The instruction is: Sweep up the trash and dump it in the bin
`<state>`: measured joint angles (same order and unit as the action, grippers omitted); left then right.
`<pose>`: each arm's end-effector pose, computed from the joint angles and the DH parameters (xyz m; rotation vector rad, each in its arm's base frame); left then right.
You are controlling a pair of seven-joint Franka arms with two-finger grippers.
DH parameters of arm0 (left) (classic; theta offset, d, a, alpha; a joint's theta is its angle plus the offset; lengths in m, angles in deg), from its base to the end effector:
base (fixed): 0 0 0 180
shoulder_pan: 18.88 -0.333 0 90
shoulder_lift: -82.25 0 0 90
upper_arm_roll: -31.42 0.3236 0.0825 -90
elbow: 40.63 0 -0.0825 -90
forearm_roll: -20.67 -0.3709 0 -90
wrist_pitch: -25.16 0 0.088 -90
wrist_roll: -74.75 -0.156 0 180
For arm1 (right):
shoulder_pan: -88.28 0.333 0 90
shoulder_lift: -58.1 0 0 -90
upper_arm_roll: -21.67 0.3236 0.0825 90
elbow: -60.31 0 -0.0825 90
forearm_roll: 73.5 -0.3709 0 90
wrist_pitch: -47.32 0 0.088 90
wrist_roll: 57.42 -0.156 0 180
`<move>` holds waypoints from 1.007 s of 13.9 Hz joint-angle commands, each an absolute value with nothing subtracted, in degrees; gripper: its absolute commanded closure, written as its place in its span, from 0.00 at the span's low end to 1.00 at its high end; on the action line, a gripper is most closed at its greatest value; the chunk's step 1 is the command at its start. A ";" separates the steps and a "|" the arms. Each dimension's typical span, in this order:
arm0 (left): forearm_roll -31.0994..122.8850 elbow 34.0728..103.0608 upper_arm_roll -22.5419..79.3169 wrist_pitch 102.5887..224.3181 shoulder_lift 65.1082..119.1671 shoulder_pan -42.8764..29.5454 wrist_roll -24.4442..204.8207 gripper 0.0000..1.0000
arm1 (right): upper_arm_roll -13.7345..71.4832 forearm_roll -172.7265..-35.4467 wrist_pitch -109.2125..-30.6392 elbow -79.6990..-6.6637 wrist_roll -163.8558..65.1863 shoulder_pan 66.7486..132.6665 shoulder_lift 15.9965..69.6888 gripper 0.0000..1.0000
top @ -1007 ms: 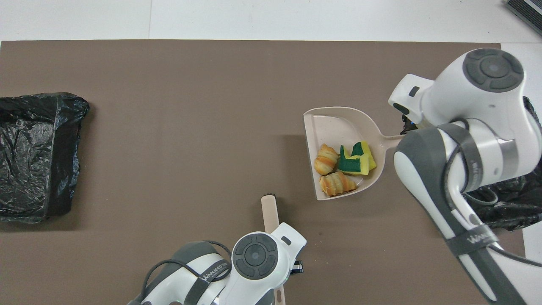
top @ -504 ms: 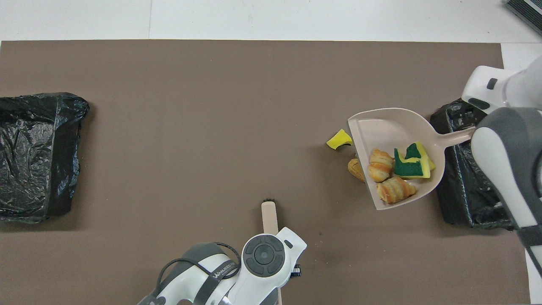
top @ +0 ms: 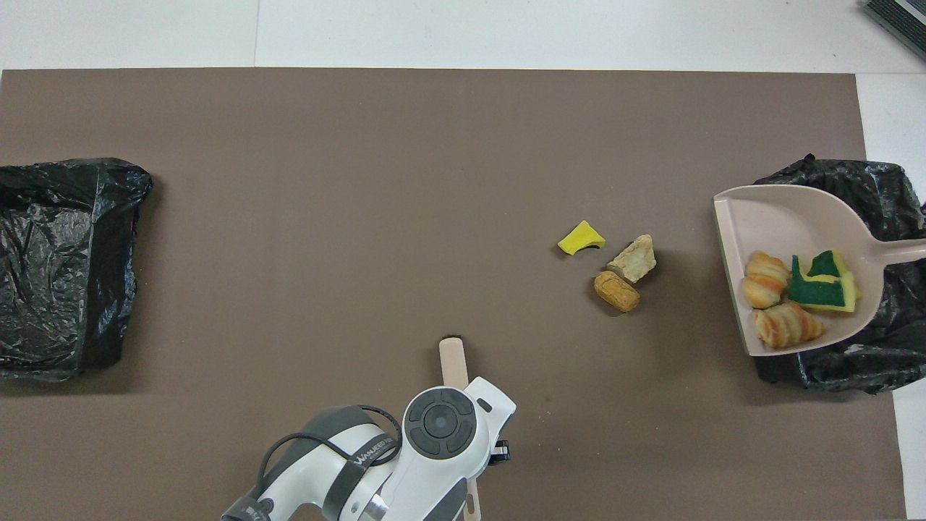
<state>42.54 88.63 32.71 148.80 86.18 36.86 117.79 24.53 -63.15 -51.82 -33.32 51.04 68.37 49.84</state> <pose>0.2640 -0.4213 0.2923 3.0265 0.0616 -0.5068 0.5552 -0.1981 0.4878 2.1244 2.2498 -0.2689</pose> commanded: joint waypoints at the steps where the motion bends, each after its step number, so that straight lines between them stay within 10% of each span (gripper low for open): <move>1: 42.73 87.95 33.17 146.98 85.42 35.87 119.57 0.00 | 25.28 -59.54 -55.40 -32.59 52.53 64.65 50.19 1.00; 7: 37.38 82.86 33.44 140.65 83.22 27.28 119.22 0.00 | 25.10 -49.25 -71.22 -36.80 50.00 59.54 51.94 1.00; 14: 33.32 79.08 33.52 138.10 81.38 13.39 116.77 0.00 | 25.28 -26.34 -71.33 -51.30 28.83 65.42 60.46 1.00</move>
